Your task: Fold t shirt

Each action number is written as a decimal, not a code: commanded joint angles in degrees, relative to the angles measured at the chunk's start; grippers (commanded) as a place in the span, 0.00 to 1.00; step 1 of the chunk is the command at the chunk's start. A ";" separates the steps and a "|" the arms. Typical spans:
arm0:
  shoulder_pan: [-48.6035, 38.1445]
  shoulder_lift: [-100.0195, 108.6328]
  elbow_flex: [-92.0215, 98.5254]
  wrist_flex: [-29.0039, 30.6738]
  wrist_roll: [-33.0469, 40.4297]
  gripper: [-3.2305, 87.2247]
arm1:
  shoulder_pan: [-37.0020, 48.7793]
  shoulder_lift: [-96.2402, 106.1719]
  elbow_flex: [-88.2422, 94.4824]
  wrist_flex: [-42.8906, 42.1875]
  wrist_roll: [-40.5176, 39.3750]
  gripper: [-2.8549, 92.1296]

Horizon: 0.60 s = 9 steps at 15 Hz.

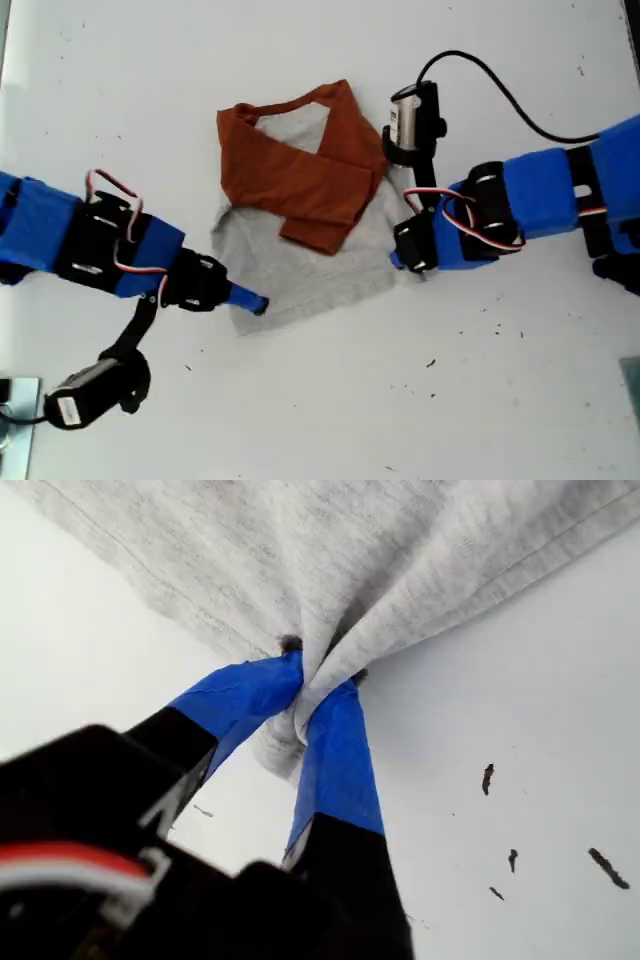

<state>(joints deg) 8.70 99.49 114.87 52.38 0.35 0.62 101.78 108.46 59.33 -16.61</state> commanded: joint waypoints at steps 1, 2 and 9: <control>1.49 -10.02 -8.88 -3.25 -0.88 0.30 | 0.35 3.52 -0.18 -1.32 0.18 0.06; 2.11 -14.50 -11.87 -3.16 -1.93 0.26 | 0.26 3.52 -0.18 -1.32 0.18 0.06; -2.90 -10.90 -12.66 4.57 -1.32 0.03 | -1.05 5.27 0.00 -1.32 1.14 0.06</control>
<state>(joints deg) 8.26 83.41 102.66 54.05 -2.90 0.53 102.39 108.81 59.06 -16.35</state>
